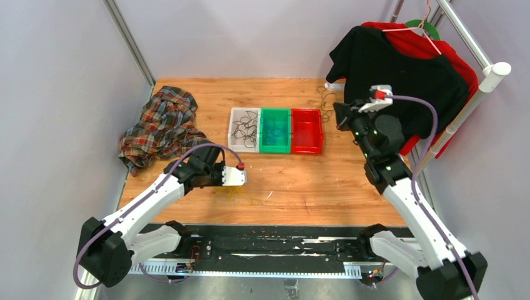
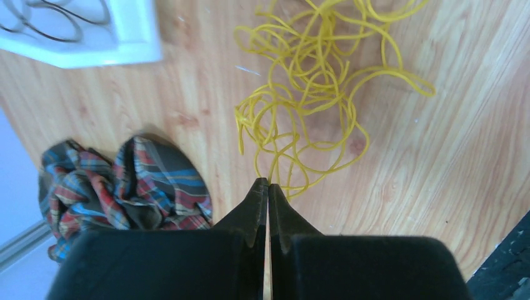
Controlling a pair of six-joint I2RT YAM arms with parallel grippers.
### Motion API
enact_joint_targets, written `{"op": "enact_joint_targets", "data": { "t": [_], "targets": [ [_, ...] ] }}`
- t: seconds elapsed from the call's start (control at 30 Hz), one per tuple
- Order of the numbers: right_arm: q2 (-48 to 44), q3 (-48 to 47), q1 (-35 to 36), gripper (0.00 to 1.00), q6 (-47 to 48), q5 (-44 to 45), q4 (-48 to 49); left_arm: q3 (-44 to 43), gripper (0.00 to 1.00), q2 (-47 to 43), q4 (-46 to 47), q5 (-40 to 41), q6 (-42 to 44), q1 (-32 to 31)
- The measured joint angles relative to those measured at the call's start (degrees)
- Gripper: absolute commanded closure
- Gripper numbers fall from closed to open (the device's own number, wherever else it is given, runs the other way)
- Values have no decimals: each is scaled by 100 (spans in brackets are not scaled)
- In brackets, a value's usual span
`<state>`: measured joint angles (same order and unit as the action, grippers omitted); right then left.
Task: Untangle the cables
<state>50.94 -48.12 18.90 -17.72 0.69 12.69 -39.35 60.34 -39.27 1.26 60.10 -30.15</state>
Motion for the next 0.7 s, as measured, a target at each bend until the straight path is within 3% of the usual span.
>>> {"op": "enact_joint_targets", "data": {
  "t": [0.17, 0.43, 0.7],
  "targets": [
    [1174, -605, 586, 99, -24, -321, 85, -640, 97, -138, -391, -636, -332, 0],
    [3226, -1899, 1552, 99, 142, -459, 260, -741, 90, -417, -966, -1108, -533, 0],
    [4601, -2944, 2065, 99, 286, -365, 291, -741, 75, -535, -1185, -1165, -531, 0]
  ]
}}
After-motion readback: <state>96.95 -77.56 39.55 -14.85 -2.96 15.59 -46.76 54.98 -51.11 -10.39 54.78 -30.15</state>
